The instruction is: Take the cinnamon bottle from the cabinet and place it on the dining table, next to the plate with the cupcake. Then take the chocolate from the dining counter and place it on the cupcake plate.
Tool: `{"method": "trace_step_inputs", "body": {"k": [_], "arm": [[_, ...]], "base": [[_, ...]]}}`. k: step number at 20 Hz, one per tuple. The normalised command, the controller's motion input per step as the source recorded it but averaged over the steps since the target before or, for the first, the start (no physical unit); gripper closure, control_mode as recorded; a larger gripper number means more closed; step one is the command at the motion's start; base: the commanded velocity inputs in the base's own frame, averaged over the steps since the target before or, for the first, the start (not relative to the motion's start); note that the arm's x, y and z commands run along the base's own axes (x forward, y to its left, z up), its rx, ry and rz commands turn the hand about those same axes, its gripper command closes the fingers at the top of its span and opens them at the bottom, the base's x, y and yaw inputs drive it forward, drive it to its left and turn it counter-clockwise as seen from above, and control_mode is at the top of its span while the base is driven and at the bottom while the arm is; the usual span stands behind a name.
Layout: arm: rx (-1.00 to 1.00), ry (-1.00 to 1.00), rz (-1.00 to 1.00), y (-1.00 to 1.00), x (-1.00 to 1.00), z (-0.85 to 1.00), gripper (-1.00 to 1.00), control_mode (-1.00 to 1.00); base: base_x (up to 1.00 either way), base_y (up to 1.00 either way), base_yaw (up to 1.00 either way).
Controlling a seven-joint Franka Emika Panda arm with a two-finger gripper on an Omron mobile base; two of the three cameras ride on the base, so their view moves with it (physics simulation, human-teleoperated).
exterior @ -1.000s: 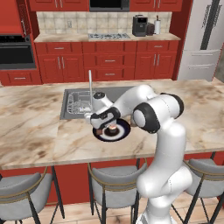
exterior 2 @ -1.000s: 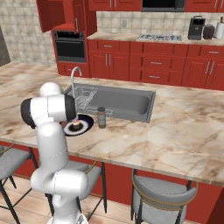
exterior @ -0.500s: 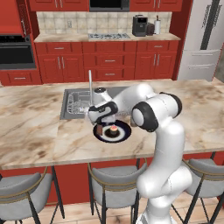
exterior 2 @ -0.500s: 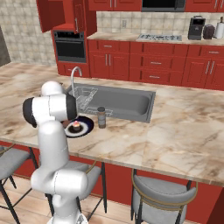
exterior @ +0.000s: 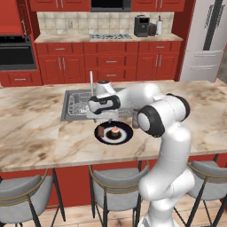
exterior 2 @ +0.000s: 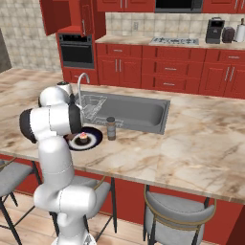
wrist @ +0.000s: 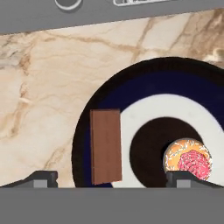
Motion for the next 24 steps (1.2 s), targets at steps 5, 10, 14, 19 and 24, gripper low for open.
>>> {"method": "trace_step_inputs", "body": {"k": [5,10,14,19,24], "arm": [[0.01,-0.03,0.02,-0.08,-0.91,0.00,-1.00,-1.00],[-0.01,-0.09,0.08,-0.21,-0.94,0.00,-1.00,-1.00],[0.00,-0.07,0.16,-0.38,-0.89,0.15,-1.00,-1.00],[0.00,0.00,0.21,-0.38,-0.80,0.21,-1.00,-1.00],[0.00,0.00,0.24,-0.40,-0.83,0.20,-1.00,-1.00]], "base": [[0.00,0.00,0.00],[0.00,0.00,0.00],[0.00,0.00,0.00],[0.00,0.00,0.00],[0.00,0.00,0.00]]}}
